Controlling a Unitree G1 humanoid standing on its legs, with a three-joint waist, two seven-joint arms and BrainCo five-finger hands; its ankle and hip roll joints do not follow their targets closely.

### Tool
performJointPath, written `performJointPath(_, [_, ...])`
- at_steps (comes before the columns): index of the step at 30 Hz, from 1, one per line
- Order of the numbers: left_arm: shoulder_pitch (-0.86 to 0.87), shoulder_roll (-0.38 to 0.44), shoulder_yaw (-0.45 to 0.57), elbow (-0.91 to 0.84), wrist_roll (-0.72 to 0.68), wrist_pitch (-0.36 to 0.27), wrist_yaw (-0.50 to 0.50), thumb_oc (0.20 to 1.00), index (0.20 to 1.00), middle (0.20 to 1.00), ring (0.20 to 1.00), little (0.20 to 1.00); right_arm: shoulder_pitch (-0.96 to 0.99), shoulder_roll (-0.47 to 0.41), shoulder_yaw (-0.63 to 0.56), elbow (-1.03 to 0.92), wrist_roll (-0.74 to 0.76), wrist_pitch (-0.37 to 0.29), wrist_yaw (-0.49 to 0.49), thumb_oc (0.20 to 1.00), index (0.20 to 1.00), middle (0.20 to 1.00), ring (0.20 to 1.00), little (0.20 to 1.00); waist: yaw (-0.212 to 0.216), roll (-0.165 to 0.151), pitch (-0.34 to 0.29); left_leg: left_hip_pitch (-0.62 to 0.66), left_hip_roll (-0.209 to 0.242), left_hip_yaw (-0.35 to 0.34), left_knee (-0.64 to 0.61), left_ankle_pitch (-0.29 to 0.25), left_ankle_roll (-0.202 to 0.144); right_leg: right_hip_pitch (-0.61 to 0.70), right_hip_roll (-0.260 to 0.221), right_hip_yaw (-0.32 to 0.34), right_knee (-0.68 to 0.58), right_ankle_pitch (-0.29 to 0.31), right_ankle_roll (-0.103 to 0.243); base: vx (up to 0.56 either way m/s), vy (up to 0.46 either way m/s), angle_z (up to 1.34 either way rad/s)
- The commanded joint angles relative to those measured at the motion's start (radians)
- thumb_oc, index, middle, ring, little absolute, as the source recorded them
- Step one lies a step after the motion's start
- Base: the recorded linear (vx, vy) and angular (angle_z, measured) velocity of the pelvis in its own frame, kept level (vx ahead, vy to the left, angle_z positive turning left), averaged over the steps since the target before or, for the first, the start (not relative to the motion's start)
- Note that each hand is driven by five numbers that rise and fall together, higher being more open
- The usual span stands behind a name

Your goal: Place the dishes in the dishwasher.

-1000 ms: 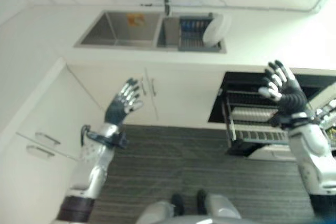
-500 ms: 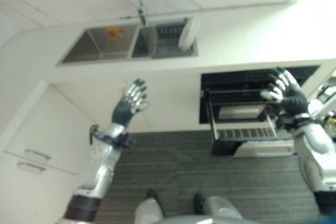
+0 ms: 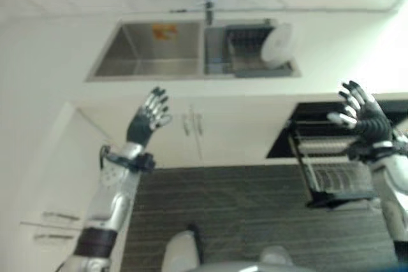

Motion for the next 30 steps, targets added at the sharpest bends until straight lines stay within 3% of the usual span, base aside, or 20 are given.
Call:
performJointPath(1, [0.042, 0.007, 0.04, -0.131, 0.021, -0.052, -0.04, 1.0, 1.0, 1.0, 1.0, 1.0, -0.031, -0.036, -0.01, 0.014, 0.035, -0.064, -0.051, 1.0, 1.0, 1.0, 1.0, 1.0, -0.019, 0.038, -0.062, 0.001, 0.057, -0.087, -0.085, 0.012, -0.082, -0.026, 0.09, -0.086, 0.013, -0.047, 0.027, 0.2, 0.282, 0.45])
performJointPath(4, [0.014, 0.013, 0.071, -0.218, 0.071, -0.14, -0.02, 1.0, 1.0, 1.0, 1.0, 1.0, -0.008, 0.001, -0.015, 0.011, 0.008, -0.07, -0.065, 1.0, 1.0, 1.0, 1.0, 1.0, -0.026, 0.055, -0.067, 0.023, 0.022, -0.101, -0.085, -0.007, -0.049, -0.016, 0.12, -0.097, 0.047, 0.071, 0.017, 0.21, 0.278, 0.15])
performJointPath(6, [0.004, 0.002, 0.097, -0.291, 0.121, -0.198, 0.012, 1.0, 1.0, 1.0, 1.0, 1.0, 0.009, 0.019, -0.026, -0.011, 0.029, -0.081, -0.071, 1.0, 1.0, 1.0, 1.0, 1.0, -0.03, 0.07, -0.062, 0.049, 0.001, -0.114, -0.085, -0.023, -0.033, -0.092, 0.135, -0.122, 0.222, 0.09, 0.001, 0.25, 0.317, 0.09])
performJointPath(7, [0.004, 0.005, 0.103, -0.314, 0.174, -0.217, 0.043, 1.0, 1.0, 1.0, 1.0, 1.0, -0.005, 0.022, -0.011, -0.019, 0.025, -0.069, -0.079, 1.0, 1.0, 1.0, 1.0, 1.0, -0.032, 0.071, -0.058, 0.065, -0.001, -0.108, -0.085, -0.033, -0.032, -0.133, 0.134, -0.147, 0.222, 0.074, -0.011, 0.28, 0.18, -0.12])
performJointPath(8, [-0.001, 0.017, 0.105, -0.323, 0.184, -0.216, 0.06, 1.0, 1.0, 1.0, 1.0, 1.0, -0.011, 0.014, -0.013, -0.025, 0.027, -0.06, -0.085, 1.0, 1.0, 1.0, 1.0, 1.0, -0.032, 0.063, -0.06, 0.074, -0.009, -0.103, -0.085, -0.039, -0.036, -0.13, 0.156, -0.18, 0.123, 0.048, -0.018, 0.27, -0.028, -0.5])
performJointPath(9, [0.003, 0.027, 0.109, -0.321, 0.175, -0.222, 0.062, 1.0, 1.0, 1.0, 1.0, 1.0, -0.009, 0.01, -0.022, -0.027, 0.029, -0.073, -0.089, 1.0, 1.0, 1.0, 1.0, 1.0, -0.042, 0.052, -0.052, 0.1, -0.012, -0.093, -0.085, -0.059, -0.041, -0.152, 0.148, -0.231, 0.013, 0.063, -0.017, 0.26, -0.19, -0.67])
performJointPath(10, [0.008, 0.032, 0.108, -0.322, 0.179, -0.231, 0.073, 1.0, 1.0, 1.0, 1.0, 1.0, -0.003, 0.007, -0.033, -0.028, 0.051, -0.091, -0.088, 1.0, 1.0, 1.0, 1.0, 1.0, -0.06, 0.027, -0.037, 0.131, -0.025, -0.077, -0.085, -0.087, -0.05, -0.238, 0.108, -0.24, 0.013, 0.053, -0.009, 0.29, -0.267, -0.53])
performJointPath(12, [0.003, 0.025, 0.082, -0.331, 0.208, -0.232, 0.083, 1.0, 1.0, 1.0, 1.0, 1.0, 0.0, 0.022, -0.036, -0.032, 0.057, -0.103, -0.108, 1.0, 1.0, 1.0, 1.0, 1.0, -0.095, 0.014, -0.029, 0.17, -0.036, -0.08, -0.085, -0.123, -0.054, -0.368, 0.063, -0.178, 0.013, 0.081, 0.007, 0.31, -0.314, -0.31])
performJointPath(13, [0.005, 0.023, 0.072, -0.337, 0.21, -0.231, 0.08, 1.0, 1.0, 1.0, 1.0, 1.0, 0.007, 0.031, -0.033, -0.038, 0.054, -0.109, -0.122, 1.0, 1.0, 1.0, 1.0, 1.0, -0.101, 0.012, -0.03, 0.179, -0.039, -0.086, -0.085, -0.135, -0.051, -0.381, 0.057, -0.159, 0.013, 0.102, 0.011, 0.27, -0.287, 0.37])
performJointPath(16, [0.021, 0.027, 0.055, -0.35, 0.204, -0.209, 0.076, 1.0, 1.0, 1.0, 1.0, 1.0, 0.02, 0.04, -0.02, -0.058, 0.056, -0.107, -0.161, 1.0, 1.0, 1.0, 1.0, 1.0, -0.102, 0.008, -0.057, 0.205, -0.038, -0.075, -0.085, -0.159, -0.053, -0.367, 0.048, -0.16, 0.013, 0.079, 0.017, 0.27, -0.347, 0.72])
performJointPath(23, [0.019, 0.033, 0.05, -0.345, 0.164, -0.148, 0.073, 1.0, 1.0, 1.0, 1.0, 1.0, -0.01, 0.033, -0.005, -0.072, 0.078, -0.097, -0.165, 1.0, 1.0, 1.0, 1.0, 1.0, -0.139, 0.03, -0.099, 0.276, 0.033, -0.01, -0.085, -0.17, -0.078, -0.319, 0.107, -0.164, 0.013, 0.016, -0.011, 0.21, -0.292, -0.01])
performJointPath(25, [0.018, 0.027, 0.046, -0.346, 0.162, -0.142, 0.069, 1.0, 1.0, 1.0, 1.0, 1.0, -0.011, 0.021, -0.013, -0.081, 0.089, -0.087, -0.153, 1.0, 1.0, 1.0, 1.0, 1.0, -0.147, 0.034, -0.103, 0.292, 0.043, -0.005, -0.085, -0.162, -0.088, -0.313, 0.128, -0.155, 0.013, 0.008, -0.025, 0.16, -0.251, -0.27])
performJointPath(26, [0.019, 0.018, 0.041, -0.348, 0.174, -0.141, 0.063, 1.0, 1.0, 1.0, 1.0, 1.0, -0.006, 0.016, -0.017, -0.092, 0.103, -0.086, -0.146, 1.0, 1.0, 1.0, 1.0, 1.0, -0.151, 0.04, -0.106, 0.299, 0.055, -0.005, -0.085, -0.125, -0.102, -0.307, 0.147, -0.149, 0.013, -0.004, -0.038, 0.12, -0.212, -0.19])
performJointPath(28, [0.018, 0.016, 0.034, -0.346, 0.186, -0.14, 0.059, 1.0, 1.0, 1.0, 1.0, 1.0, -0.011, 0.003, -0.022, -0.086, 0.128, -0.086, -0.134, 1.0, 1.0, 1.0, 1.0, 1.0, -0.149, 0.051, -0.11, 0.315, 0.083, -0.015, -0.085, -0.007, -0.134, -0.296, 0.185, -0.137, 0.013, -0.025, -0.063, 0.12, -0.207, -0.14])
performJointPath(30, [0.027, 0.006, 0.037, -0.348, 0.19, -0.139, 0.059, 1.0, 1.0, 1.0, 1.0, 1.0, -0.011, -0.004, -0.02, -0.085, 0.14, -0.083, -0.119, 1.0, 1.0, 1.0, 1.0, 1.0, -0.137, 0.041, -0.11, 0.333, 0.076, -0.028, -0.085, 0.112, -0.154, -0.274, 0.204, -0.112, 0.013, -0.047, -0.09, 0.14, -0.189, -0.24])
